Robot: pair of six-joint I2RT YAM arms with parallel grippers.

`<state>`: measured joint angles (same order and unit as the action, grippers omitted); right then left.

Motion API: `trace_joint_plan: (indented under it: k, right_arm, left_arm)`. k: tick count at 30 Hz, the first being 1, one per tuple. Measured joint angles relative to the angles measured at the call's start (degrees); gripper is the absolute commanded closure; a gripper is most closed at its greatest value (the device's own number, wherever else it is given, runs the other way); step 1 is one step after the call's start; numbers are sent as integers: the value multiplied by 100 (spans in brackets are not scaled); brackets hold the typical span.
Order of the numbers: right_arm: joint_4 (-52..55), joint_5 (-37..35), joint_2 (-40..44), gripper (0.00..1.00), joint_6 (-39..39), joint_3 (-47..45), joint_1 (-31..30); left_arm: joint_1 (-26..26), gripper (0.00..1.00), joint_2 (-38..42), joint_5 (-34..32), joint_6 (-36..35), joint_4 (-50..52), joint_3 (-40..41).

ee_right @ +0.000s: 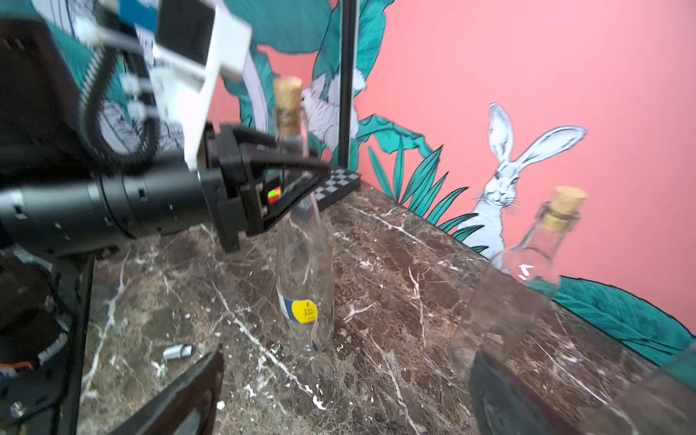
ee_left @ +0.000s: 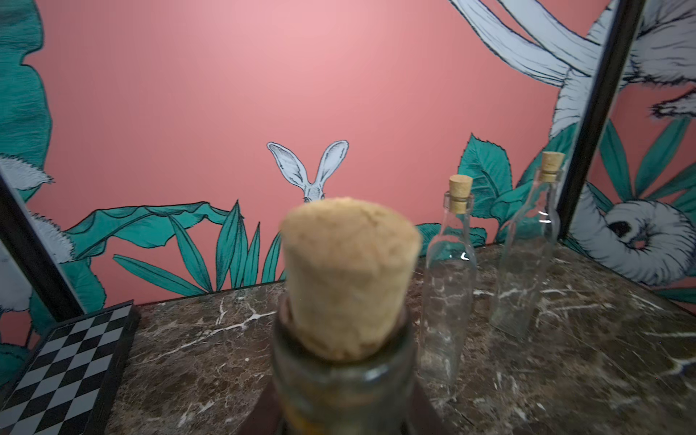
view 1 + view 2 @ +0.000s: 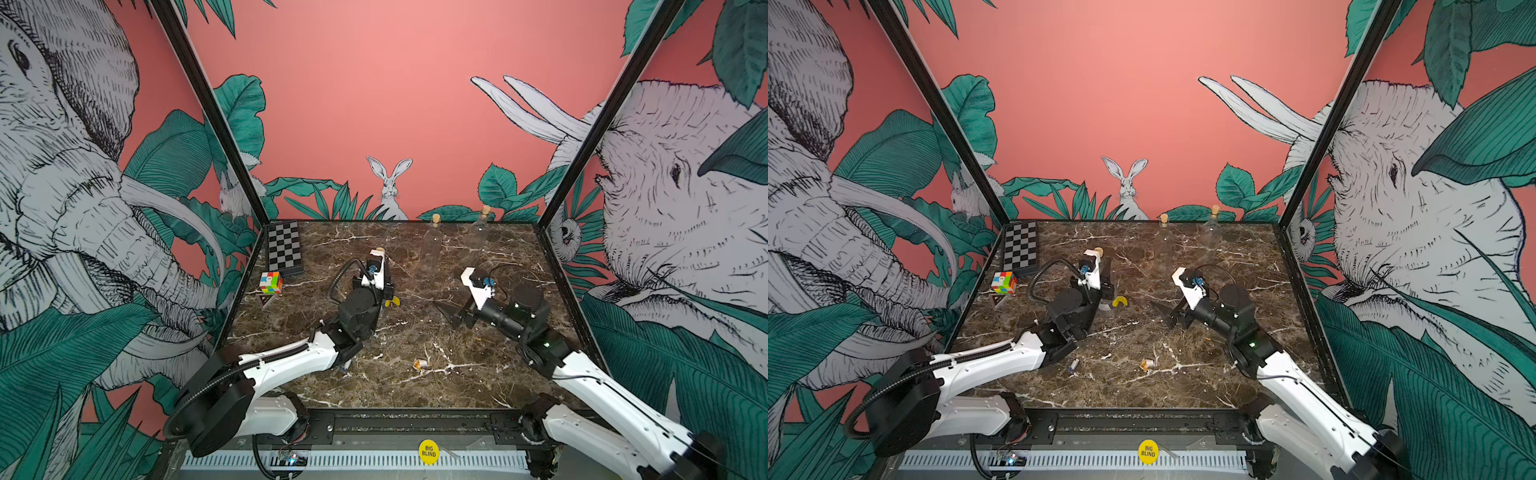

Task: Remove the label from the bottle
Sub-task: Place the bottle at the center of the board.

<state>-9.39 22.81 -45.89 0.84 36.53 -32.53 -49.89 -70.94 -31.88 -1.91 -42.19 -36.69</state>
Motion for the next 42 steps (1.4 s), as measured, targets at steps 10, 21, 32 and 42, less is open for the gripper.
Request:
trace_joint_plan:
  k: [10, 21, 32, 42]
  right_arm:
    - [334, 118, 776, 1, 894, -17, 7]
    - [258, 105, 544, 1, 1091, -514, 7]
    - [435, -122, 868, 1, 944, -514, 7]
    - [466, -140, 734, 1, 944, -514, 7]
  left_arm:
    - [251, 100, 439, 1064, 59, 581, 79]
    - [503, 100, -81, 1541, 173, 660, -376]
    - [581, 66, -201, 1818, 352, 623, -452]
    - [693, 38, -201, 2452, 278, 1069, -352]
